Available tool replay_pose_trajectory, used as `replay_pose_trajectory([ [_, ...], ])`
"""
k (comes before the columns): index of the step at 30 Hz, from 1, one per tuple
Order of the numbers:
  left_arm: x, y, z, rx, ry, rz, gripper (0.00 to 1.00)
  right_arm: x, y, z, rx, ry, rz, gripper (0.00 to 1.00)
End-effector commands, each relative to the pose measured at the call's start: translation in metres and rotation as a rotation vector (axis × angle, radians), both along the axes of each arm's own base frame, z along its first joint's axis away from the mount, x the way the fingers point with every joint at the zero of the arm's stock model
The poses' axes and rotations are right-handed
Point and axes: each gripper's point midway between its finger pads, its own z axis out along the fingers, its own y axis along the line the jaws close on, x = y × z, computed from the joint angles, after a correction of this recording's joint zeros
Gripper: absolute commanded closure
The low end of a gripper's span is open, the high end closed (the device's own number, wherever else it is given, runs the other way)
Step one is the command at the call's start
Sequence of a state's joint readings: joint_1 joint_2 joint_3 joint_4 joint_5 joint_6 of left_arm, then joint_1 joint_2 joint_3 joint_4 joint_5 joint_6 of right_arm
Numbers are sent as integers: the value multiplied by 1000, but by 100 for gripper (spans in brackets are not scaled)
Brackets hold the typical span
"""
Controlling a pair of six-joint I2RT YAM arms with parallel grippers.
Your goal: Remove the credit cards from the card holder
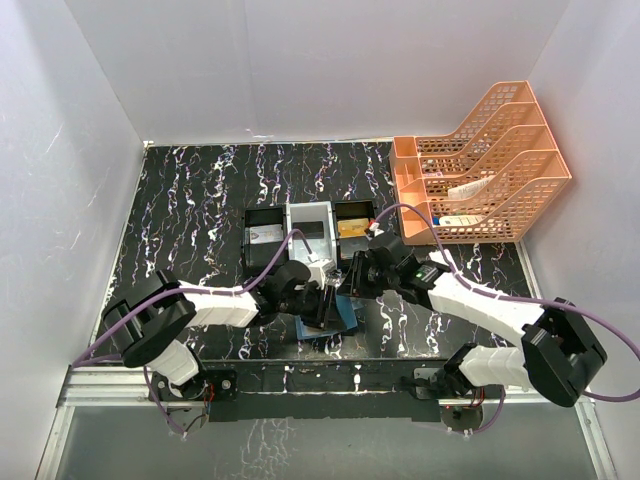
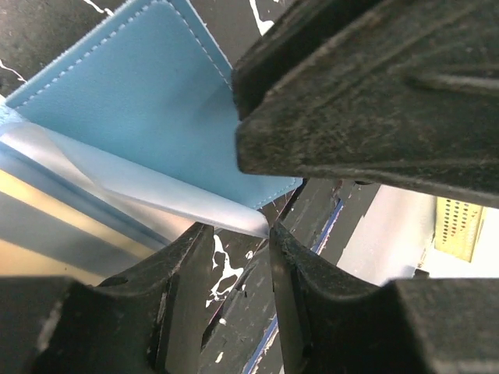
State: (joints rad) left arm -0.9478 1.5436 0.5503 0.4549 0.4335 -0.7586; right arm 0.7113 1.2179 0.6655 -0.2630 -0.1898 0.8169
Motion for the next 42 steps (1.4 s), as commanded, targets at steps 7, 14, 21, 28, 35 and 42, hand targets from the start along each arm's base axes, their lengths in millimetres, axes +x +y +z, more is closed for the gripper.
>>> replay_pose_trajectory([
  [7, 8, -14, 17, -53, -114, -43, 52, 8, -5, -19, -67, 15, -23, 85],
  [14, 10, -26, 7, -86, -121, -84, 51, 11, -30, -41, -147, -1, -132, 88],
  [21, 3, -23, -8, -61, -93, -112, 67, 8, -39, -45, -153, 26, -204, 92],
  [28, 6, -18, -15, -1, -106, -107, 75, 18, -24, 10, -20, -110, -162, 87],
  [35, 6, -15, -19, 10, -100, -98, 77, 5, 0, 22, 76, -88, -22, 87],
  [42, 7, -14, -20, 15, -101, -92, 77, -6, 10, 3, 106, -27, 46, 88],
])
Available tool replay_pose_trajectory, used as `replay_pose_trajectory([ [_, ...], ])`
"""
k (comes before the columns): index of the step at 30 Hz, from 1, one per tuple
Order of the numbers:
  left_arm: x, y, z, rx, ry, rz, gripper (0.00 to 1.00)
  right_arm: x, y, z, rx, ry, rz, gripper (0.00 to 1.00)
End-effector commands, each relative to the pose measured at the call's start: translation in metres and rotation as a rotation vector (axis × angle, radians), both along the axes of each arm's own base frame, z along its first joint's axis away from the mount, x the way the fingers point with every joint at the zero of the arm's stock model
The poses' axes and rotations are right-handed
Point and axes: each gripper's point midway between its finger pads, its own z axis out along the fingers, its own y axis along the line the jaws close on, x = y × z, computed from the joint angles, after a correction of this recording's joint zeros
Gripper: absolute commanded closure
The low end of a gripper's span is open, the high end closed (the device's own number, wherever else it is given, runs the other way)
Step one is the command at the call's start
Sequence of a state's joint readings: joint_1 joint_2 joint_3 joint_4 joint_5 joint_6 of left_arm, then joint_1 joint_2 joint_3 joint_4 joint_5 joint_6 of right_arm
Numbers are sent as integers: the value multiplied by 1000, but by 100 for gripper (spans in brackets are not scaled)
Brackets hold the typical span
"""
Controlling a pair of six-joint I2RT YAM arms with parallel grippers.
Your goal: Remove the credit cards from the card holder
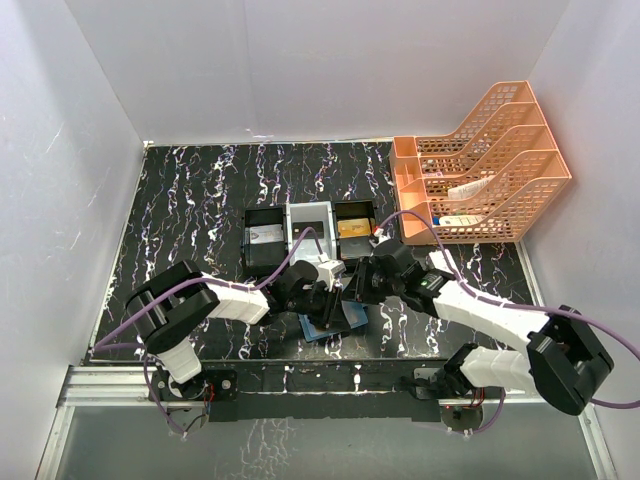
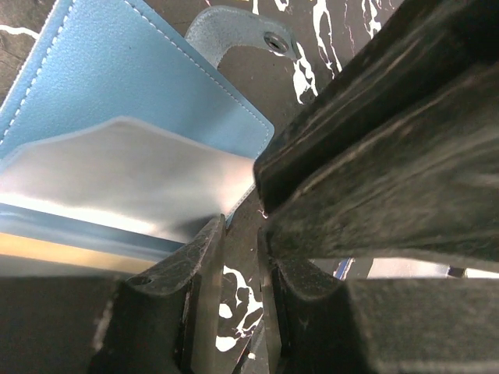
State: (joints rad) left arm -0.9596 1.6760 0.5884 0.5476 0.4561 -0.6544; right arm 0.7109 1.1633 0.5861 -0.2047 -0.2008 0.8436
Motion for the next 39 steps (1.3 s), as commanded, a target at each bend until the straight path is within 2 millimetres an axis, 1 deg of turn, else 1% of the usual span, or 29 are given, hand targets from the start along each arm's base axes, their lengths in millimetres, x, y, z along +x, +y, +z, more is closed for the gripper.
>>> replay_pose_trajectory([
  [1, 2, 0, 1, 13, -27, -2, 77, 2, 15, 5, 66, -18, 63, 88],
  [7, 3, 1, 4, 10, -35, 6, 78, 7, 12, -20, 8, 21, 32, 88],
  [10, 4, 2, 11, 3, -52, 12, 78, 11, 6, -34, -52, 41, 3, 88],
  [12, 5, 6, 18, 0, -69, 24, 76, 12, 2, -41, -84, 50, -11, 88],
  [14, 7, 11, 33, -15, -101, 42, 69, 12, 2, -43, -89, 50, -4, 88],
  [16, 10, 17, 51, -26, -145, 68, 63, 10, 4, -46, -79, 54, 8, 87],
  [18, 13, 27, 66, -7, -200, 81, 58, 8, 5, -45, -62, 54, 17, 85],
  [20, 17, 40, 70, 40, -231, 111, 57, 5, 6, -45, -49, 53, 22, 84],
  [23, 21, 60, 62, 104, -226, 172, 57, 4, 8, -43, -26, 48, 34, 82],
  [24, 22, 65, 58, 122, -213, 198, 55, 3, 9, -42, -17, 46, 38, 81],
  [25, 24, 71, 51, 144, -193, 229, 50, 2, 11, -41, -8, 46, 44, 81],
  [26, 25, 76, 45, 166, -170, 262, 48, 2, 12, -41, 0, 48, 48, 80],
  [27, 26, 78, 39, 179, -149, 283, 48, 1, 14, -40, 14, 45, 54, 80],
  [29, 25, 79, 30, 193, -106, 312, 48, -2, 19, -36, 47, 43, 80, 79],
  [31, 25, 77, 27, 188, -81, 331, 49, -4, 23, -35, 68, 46, 101, 79],
  [33, 27, 77, 24, 192, -70, 349, 52, -6, 25, -37, 73, 54, 111, 79],
  [36, 29, 82, 17, 232, -64, 377, 54, -8, 26, -40, 69, 64, 119, 78],
  [39, 28, 84, 12, 251, -63, 367, 57, -13, 32, -43, 67, 68, 155, 77],
])
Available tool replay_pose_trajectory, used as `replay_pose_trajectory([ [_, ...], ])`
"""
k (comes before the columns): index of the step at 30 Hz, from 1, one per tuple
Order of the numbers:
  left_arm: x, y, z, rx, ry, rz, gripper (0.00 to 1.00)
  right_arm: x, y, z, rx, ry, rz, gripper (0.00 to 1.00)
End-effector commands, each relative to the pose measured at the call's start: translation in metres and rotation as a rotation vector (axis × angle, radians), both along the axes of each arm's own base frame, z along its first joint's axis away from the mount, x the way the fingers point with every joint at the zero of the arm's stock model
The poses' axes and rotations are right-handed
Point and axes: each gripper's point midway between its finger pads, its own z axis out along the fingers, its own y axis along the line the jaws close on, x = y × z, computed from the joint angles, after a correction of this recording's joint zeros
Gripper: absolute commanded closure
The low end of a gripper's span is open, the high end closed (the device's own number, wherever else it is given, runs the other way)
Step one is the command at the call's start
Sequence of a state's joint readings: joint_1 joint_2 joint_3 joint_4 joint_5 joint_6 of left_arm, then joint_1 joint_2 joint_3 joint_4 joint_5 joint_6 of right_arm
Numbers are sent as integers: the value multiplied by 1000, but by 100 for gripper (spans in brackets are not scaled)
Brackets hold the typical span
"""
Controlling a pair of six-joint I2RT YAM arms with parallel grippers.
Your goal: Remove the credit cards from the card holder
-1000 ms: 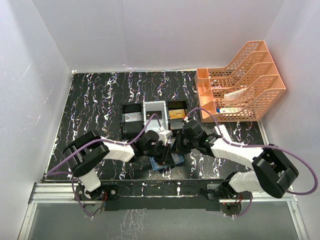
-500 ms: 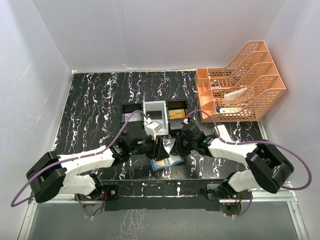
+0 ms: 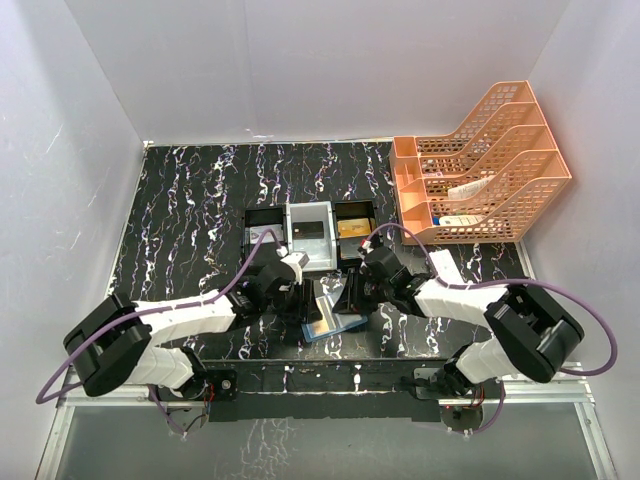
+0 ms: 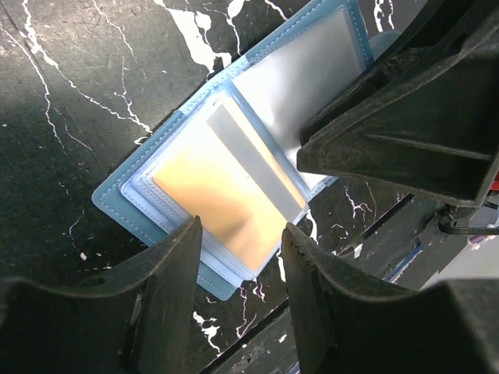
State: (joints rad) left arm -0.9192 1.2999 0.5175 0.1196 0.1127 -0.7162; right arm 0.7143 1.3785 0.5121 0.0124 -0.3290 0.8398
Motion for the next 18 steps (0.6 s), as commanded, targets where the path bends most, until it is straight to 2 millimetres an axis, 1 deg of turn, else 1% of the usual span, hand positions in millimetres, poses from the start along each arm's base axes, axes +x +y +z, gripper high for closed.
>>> replay_pose_trajectory([
  [1, 2, 6, -7, 30, 8, 29, 58, -1, 18, 8, 51, -38, 68, 76],
  [4, 1, 5, -13, 37, 19, 24, 62, -3, 19, -2, 26, -20, 73, 76],
  [6, 1, 6, -16, 49, 28, 26, 64, -3, 17, -9, 7, -6, 59, 79],
  [7, 1, 6, -17, 54, 29, 27, 64, -3, 15, -14, -9, 3, 45, 80],
  [9, 2, 7, -16, 55, 24, 33, 64, -4, 9, -21, -39, 18, 20, 89],
  [11, 4, 10, -13, 57, 12, 53, 63, -7, 6, -26, -40, 33, -7, 95],
  [14, 5, 11, -8, 41, -1, 66, 60, -13, 0, -31, -22, 51, -37, 100],
  [18, 5, 11, -5, 15, 1, 85, 56, -18, -3, -36, 14, 78, -85, 100],
])
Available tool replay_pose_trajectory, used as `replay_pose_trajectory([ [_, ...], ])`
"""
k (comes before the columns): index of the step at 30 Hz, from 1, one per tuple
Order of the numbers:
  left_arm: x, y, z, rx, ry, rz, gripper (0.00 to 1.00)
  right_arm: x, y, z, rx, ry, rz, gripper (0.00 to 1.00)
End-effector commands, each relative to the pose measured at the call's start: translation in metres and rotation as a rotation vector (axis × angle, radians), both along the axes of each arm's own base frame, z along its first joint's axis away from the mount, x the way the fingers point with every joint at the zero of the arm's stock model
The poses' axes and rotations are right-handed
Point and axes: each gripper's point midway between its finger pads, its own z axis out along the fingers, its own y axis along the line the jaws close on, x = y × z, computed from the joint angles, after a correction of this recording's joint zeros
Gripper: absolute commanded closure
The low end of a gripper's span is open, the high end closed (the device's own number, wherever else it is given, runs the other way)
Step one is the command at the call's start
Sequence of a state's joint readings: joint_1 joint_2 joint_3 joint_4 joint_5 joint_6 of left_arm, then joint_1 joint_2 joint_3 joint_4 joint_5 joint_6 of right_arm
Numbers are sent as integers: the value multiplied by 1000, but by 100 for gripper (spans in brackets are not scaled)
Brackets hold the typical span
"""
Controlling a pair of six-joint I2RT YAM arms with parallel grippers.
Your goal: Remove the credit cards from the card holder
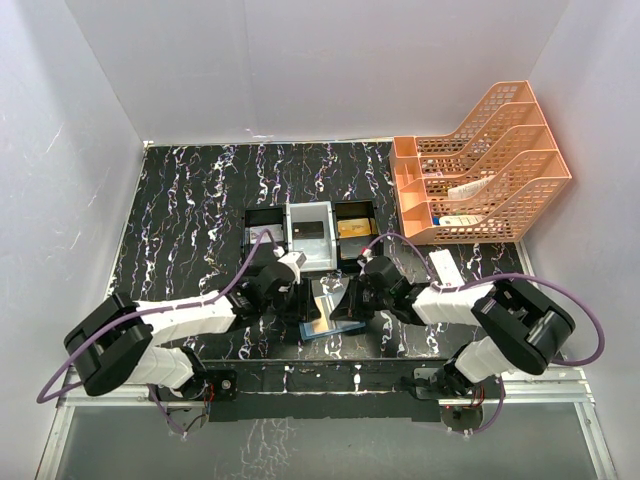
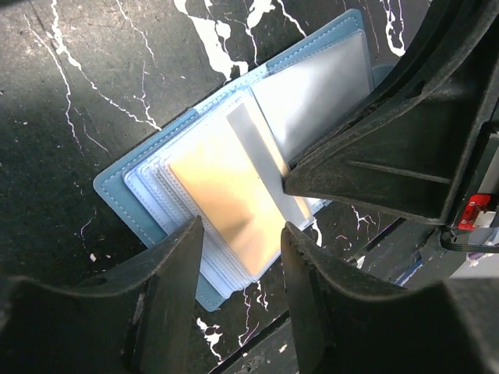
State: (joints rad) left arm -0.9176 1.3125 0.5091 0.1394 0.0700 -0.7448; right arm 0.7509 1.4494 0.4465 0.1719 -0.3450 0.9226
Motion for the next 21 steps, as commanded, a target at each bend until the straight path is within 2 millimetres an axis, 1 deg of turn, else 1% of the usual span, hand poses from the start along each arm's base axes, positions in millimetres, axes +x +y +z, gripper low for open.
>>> replay_pose_trajectory([
  [1, -2, 9, 0, 3, 7, 41, 55, -7, -14, -20, -28, 41, -90, 100],
  [3, -1, 11, 1, -3, 5, 62, 53, -15, -21, -29, -16, 83, -132, 100],
  [4, -1, 12, 2, -8, 2, 70, 52, -18, -22, -30, 1, 96, -147, 100],
  [6, 1, 12, 4, -23, -4, 80, 52, -20, -20, -28, 53, 108, -170, 100],
  [11, -1, 3, 14, -92, -2, 56, 52, -28, -16, -23, 168, 155, -203, 100],
  [17, -5, -9, 25, -180, -12, 16, 56, -27, -18, -20, 223, 175, -230, 100],
  [21, -6, -10, 21, -186, 5, 19, 59, -25, -15, -9, 287, 175, -228, 100],
])
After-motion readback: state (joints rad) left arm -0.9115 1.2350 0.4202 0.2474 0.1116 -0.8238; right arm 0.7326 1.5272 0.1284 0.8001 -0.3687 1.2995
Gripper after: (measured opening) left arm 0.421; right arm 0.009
